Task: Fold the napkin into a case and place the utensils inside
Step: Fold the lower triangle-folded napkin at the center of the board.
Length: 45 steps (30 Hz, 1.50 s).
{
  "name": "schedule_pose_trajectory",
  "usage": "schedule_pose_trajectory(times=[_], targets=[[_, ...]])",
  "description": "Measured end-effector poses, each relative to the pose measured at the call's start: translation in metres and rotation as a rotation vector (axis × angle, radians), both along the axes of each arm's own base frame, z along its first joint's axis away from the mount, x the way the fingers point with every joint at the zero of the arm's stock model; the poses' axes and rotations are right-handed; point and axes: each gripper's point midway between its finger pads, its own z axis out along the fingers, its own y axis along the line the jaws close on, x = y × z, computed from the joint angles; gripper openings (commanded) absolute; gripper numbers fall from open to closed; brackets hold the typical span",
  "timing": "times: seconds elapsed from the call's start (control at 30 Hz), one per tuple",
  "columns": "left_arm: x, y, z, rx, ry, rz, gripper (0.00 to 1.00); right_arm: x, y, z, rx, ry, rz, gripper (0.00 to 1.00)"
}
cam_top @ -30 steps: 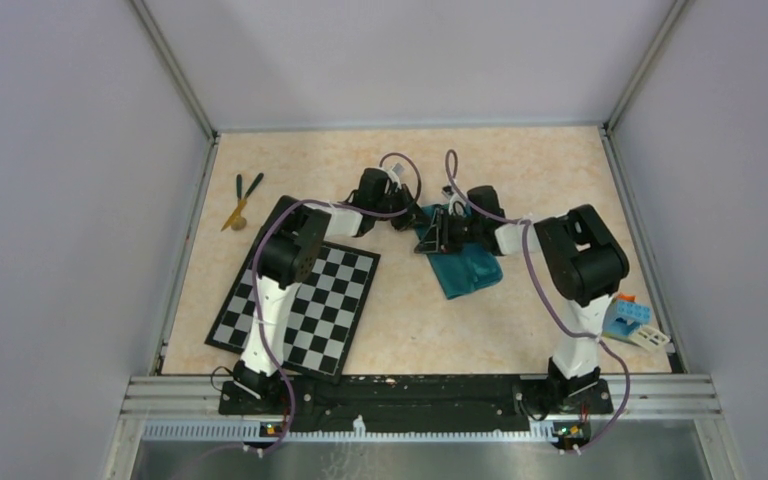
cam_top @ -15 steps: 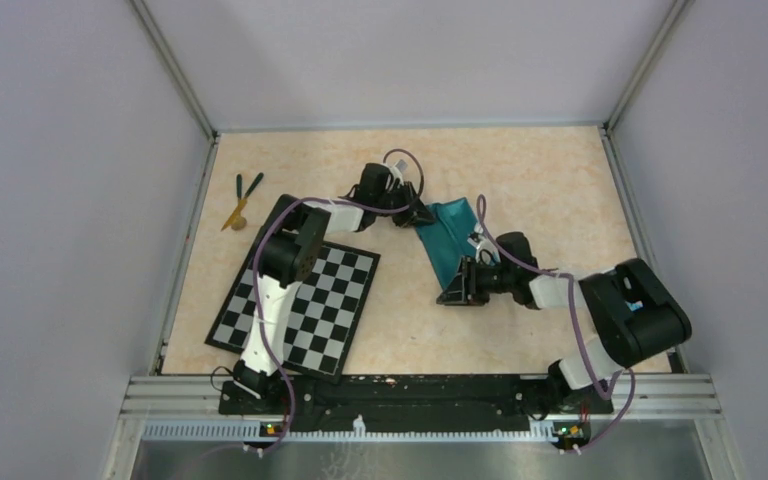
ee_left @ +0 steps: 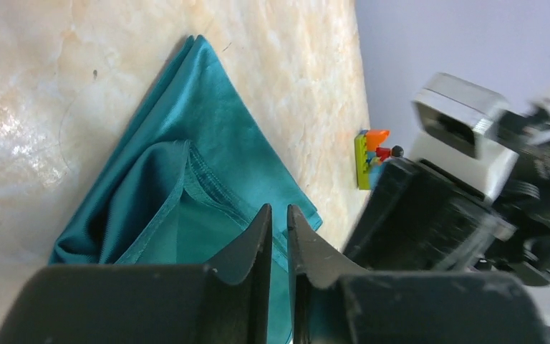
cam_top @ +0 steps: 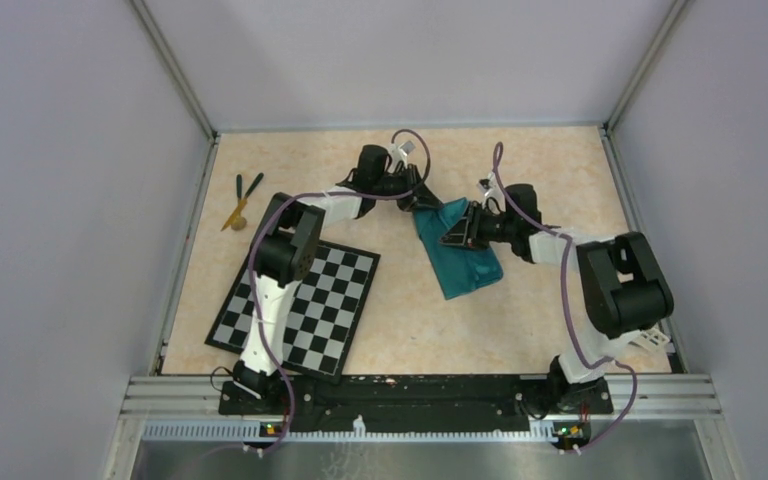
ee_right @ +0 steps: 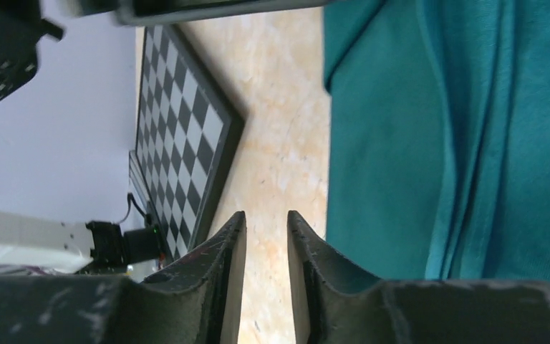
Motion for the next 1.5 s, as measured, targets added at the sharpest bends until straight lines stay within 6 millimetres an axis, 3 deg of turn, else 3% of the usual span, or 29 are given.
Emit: schedule_pose_trajectory(times=[0.2, 0.4, 0.47, 0.53, 0.67, 0.87, 1.0, 1.1, 1.37, 1.5], targets=[[0.011, -0.002, 0.010, -0.047, -0.026, -0.012, 0.09, 0.016, 0.003, -0.033, 0.006, 0.106, -0.028, 0.07], [0.014, -0.004, -0.017, -0.045, 0.018, -0.015, 0.08, 0.028, 0.003, -0.046, -0.003, 0.129, -0.052, 0.08], [0.015, -0.003, -0.025, -0.040, 0.034, -0.012, 0.17, 0.036, 0.003, -0.048, -0.009, 0.119, -0.070, 0.11], [0.015, -0.002, -0.027, -0.042, 0.033, -0.012, 0.37, 0.044, 0.002, -0.052, -0.019, 0.117, -0.096, 0.15], [0.013, 0.001, -0.028, -0.050, 0.018, -0.018, 0.43, 0.062, 0.002, -0.056, -0.035, 0.108, -0.140, 0.19], [0.004, 0.014, -0.030, -0.034, 0.035, -0.005, 0.41, 0.092, 0.003, -0.058, -0.045, 0.081, -0.189, 0.19], [0.003, 0.021, -0.023, -0.032, 0.019, 0.005, 0.36, 0.105, 0.004, -0.057, -0.045, 0.070, -0.215, 0.13], [0.006, 0.023, -0.016, -0.034, 0.002, 0.014, 0.31, 0.112, 0.003, -0.059, -0.048, 0.077, -0.240, 0.06], [0.015, 0.025, -0.015, -0.033, -0.012, 0.031, 0.24, 0.127, 0.001, -0.059, -0.034, 0.097, -0.290, 0.05], [0.023, 0.023, -0.029, -0.021, -0.002, 0.049, 0.24, 0.131, -0.005, -0.067, -0.009, 0.138, -0.320, 0.06]])
